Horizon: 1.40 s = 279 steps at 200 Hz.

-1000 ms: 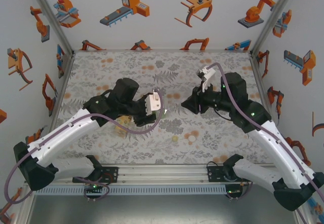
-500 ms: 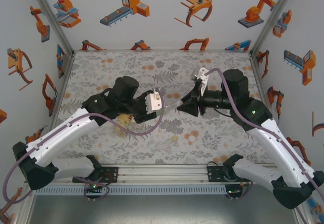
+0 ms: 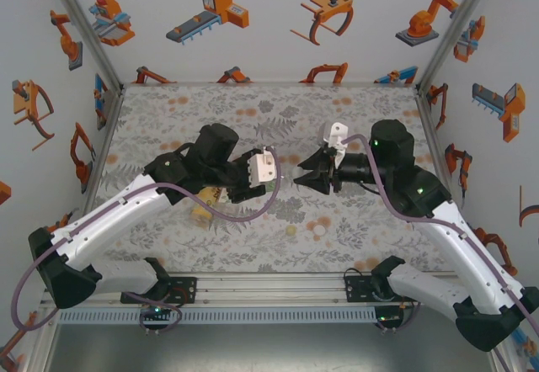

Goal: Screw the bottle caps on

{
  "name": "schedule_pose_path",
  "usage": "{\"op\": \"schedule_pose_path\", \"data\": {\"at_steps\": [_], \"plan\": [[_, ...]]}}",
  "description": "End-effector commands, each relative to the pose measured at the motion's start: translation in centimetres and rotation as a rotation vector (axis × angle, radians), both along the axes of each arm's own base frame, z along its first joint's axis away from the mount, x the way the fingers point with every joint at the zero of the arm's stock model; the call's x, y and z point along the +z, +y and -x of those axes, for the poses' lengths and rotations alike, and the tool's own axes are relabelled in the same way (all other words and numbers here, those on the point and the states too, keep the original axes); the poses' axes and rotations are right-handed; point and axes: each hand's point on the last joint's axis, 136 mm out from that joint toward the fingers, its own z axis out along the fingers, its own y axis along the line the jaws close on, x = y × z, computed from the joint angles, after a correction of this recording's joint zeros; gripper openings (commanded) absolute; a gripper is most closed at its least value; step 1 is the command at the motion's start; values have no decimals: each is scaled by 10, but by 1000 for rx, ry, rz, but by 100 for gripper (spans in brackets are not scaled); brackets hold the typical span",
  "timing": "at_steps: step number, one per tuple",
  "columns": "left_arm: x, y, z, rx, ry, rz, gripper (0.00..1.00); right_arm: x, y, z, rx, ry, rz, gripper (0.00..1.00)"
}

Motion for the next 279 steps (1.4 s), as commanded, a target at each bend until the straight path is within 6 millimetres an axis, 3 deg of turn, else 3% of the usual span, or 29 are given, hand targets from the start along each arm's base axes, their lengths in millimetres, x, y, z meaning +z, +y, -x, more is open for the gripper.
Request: {"op": "schedule_pose_path", "data": {"at_steps": [1, 154, 221, 279], "plan": [[17, -7, 7, -57, -24, 40, 0, 0, 2, 4, 40, -45, 13, 10], [27, -13, 17, -110, -37, 59, 0, -8, 7, 23, 180, -27, 49, 0], [28, -21, 16, -91, 20, 75, 0, -12, 7, 28, 204, -21, 40, 0], [31, -26, 9, -68, -9, 108, 0, -20, 7, 20, 95, 240, 10, 0]]}}
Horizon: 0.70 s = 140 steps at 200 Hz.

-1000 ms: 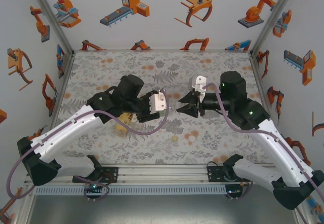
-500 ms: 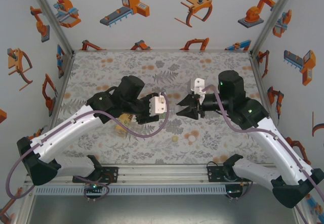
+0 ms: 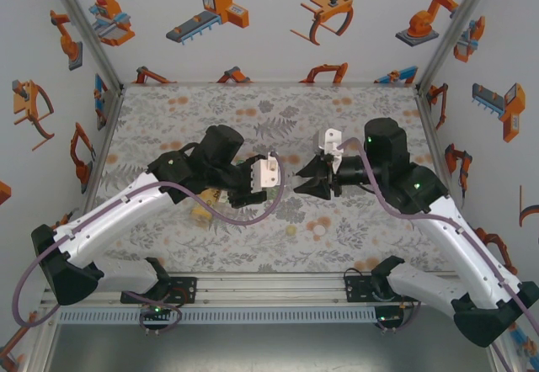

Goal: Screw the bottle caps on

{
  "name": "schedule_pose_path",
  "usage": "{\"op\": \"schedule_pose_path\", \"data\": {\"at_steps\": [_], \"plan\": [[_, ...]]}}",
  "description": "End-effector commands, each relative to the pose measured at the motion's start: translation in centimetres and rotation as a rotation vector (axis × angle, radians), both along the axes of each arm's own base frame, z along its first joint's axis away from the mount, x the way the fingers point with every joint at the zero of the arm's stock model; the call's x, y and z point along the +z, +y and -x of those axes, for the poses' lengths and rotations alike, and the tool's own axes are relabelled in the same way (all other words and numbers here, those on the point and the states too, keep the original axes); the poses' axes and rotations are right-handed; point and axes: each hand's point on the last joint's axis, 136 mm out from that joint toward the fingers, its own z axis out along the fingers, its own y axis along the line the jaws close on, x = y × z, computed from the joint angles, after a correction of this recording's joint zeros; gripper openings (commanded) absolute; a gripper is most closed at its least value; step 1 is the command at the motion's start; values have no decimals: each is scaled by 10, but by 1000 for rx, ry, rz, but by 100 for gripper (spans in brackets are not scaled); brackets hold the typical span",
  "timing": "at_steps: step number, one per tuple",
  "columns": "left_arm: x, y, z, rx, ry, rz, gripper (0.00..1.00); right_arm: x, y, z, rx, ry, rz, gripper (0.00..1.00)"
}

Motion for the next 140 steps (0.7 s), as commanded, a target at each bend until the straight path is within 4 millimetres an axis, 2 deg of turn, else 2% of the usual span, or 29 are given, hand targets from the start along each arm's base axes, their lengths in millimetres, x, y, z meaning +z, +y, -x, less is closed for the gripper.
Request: {"op": "schedule_pose_path", "data": {"at_steps": [1, 21, 65, 91, 118, 130, 140], "plan": [[36, -22, -8, 3, -53, 144, 0, -6, 3, 5, -15, 196, -22, 0], [35, -22, -12, 15, -68, 148, 0, -12, 4, 0, -78, 361, -33, 0], [36, -24, -18, 44, -86, 169, 0, -31, -2, -37, -436, 834, -70, 0], [37, -26, -20, 51, -91, 184, 0, -46, 0, -44, -567, 1168, -86, 0], [36, -29, -22, 55, -94, 189, 0, -73, -1, -50, -726, 1499, -124, 0], [35, -29, -23, 65, -96, 185, 0, -83, -3, -53, -787, 1611, -165, 5], [34, -29, -25, 75, -99, 180, 0, -83, -2, -56, -798, 1646, -204, 5]]}}
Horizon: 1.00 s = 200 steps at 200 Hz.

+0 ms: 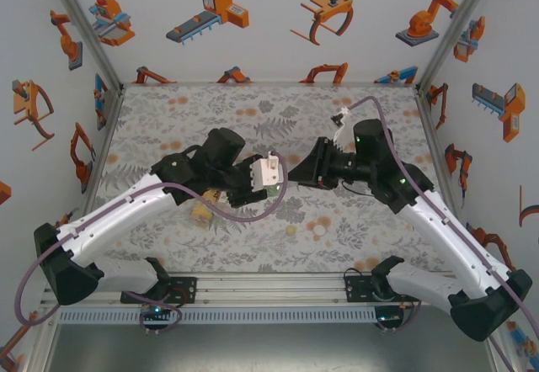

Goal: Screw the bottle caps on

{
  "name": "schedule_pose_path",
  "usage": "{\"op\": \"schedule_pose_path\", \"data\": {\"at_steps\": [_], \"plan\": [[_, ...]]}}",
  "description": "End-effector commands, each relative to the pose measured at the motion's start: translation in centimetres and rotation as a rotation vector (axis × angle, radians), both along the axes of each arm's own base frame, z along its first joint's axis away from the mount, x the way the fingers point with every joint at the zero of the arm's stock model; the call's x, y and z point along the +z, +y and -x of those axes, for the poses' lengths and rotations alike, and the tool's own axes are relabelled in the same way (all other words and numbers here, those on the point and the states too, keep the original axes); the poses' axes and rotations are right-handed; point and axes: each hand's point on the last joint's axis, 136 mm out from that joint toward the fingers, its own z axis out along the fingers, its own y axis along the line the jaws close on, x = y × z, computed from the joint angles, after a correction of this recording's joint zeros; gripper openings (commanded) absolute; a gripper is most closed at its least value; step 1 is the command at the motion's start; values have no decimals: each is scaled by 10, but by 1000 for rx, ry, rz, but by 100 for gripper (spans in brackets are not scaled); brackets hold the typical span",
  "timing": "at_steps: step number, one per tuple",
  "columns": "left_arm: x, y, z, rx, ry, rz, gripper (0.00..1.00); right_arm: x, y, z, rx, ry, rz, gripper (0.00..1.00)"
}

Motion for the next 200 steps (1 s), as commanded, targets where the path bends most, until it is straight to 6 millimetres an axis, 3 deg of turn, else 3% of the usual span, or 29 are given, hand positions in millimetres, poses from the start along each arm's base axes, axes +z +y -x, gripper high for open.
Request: {"op": "schedule_pose_path", "data": {"at_steps": [1, 37, 67, 89, 110, 137, 168, 186, 200], "plan": [[53, -36, -10, -28, -102, 222, 0, -29, 5, 4, -148, 385, -92, 5], [50, -35, -10, -24, -107, 215, 0, -19, 9, 2, -117, 374, -46, 22], [48, -33, -7, -35, -101, 214, 0, 4, 10, -1, -54, 230, -21, 32], [49, -29, -4, -33, -104, 218, 0, 27, 8, -2, -6, 75, -1, 56], [47, -24, -2, -30, -111, 218, 0, 49, 4, -2, 43, -108, 30, 68], [47, -21, 1, -28, -105, 221, 0, 75, -11, -6, 49, -353, 131, 73], [49, -19, 3, -25, -104, 228, 0, 96, -21, -1, 98, -635, 210, 71], [52, -18, 4, -25, -100, 236, 0, 106, -20, 10, 188, -820, 239, 71], [53, -18, 7, -31, -97, 242, 0, 114, -13, 31, 343, -1014, 224, 71]]}}
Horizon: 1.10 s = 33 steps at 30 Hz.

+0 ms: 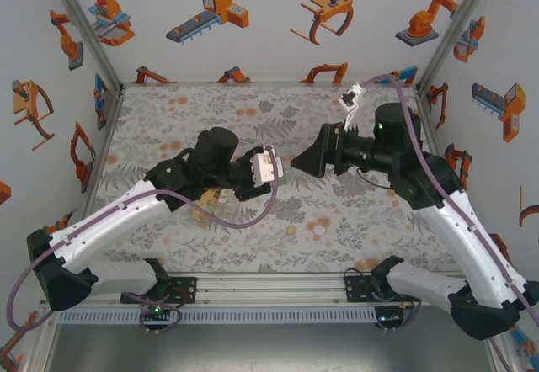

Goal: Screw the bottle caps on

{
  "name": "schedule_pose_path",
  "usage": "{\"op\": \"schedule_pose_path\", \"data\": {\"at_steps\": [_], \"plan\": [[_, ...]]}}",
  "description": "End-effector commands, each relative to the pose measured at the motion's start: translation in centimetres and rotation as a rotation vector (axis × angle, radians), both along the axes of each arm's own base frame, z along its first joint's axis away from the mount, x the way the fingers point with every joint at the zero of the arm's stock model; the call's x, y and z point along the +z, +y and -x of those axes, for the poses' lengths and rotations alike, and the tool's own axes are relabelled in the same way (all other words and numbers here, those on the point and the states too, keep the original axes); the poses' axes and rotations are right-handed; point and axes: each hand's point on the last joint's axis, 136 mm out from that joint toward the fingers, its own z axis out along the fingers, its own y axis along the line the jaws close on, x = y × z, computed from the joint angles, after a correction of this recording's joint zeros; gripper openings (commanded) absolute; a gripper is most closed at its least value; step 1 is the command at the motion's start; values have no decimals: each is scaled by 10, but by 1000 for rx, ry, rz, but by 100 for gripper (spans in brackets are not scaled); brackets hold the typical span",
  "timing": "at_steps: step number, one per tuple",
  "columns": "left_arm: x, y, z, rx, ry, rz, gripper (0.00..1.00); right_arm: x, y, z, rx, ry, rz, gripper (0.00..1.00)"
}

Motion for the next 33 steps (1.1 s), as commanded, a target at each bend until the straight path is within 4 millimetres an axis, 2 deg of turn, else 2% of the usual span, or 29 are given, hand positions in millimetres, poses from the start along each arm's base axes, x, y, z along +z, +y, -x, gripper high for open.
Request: {"op": "schedule_pose_path", "data": {"at_steps": [1, 5, 9, 16, 25, 33], "plan": [[13, -1, 10, -27, 5, 54, 0, 22, 5, 27, 239, -411, 94, 71], [13, -1, 15, -41, 13, 54, 0, 30, 14, 66, 512, -692, 78, 71], [13, -1, 18, -53, 18, 51, 0, 26, 18, 79, 632, -807, 77, 69], [7, 0, 26, -73, 36, 42, 0, 15, 23, 64, 624, -815, 130, 57], [9, -1, 25, -73, 28, 42, 0, 4, 23, 63, 632, -796, 144, 47], [13, 0, 25, -66, 16, 50, 0, -1, 23, 62, 630, -778, 154, 46]]}}
